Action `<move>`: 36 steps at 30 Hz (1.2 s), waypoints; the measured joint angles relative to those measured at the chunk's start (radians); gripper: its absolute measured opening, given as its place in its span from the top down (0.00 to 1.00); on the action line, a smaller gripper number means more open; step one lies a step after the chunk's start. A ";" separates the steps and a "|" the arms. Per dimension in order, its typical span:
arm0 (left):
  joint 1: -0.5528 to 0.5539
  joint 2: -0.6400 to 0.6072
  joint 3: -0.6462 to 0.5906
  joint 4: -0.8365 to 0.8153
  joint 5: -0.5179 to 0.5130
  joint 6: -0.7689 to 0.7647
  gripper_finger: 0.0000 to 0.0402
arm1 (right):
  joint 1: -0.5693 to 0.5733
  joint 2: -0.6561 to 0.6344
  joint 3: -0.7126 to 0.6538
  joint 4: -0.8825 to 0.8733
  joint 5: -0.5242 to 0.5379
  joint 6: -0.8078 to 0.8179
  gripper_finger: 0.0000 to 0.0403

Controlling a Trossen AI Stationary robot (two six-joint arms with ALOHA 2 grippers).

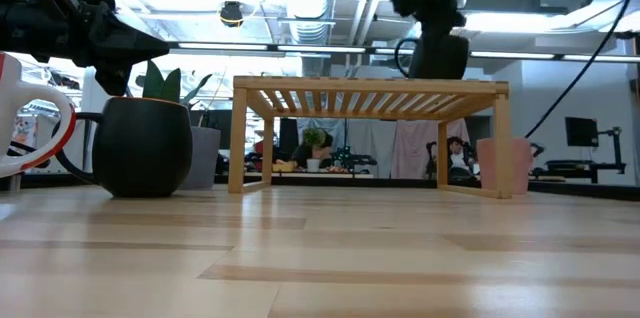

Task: Place coffee mugs
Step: Put the black mug on the shelf

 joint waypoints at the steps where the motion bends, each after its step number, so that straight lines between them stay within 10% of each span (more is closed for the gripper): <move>1: 0.000 0.000 0.000 0.000 0.000 0.000 1.00 | 0.000 0.013 0.000 -0.004 0.000 -0.004 0.90; 36: 0.000 0.000 0.000 0.000 0.000 0.000 1.00 | 0.004 0.034 0.001 0.026 0.057 -0.041 0.53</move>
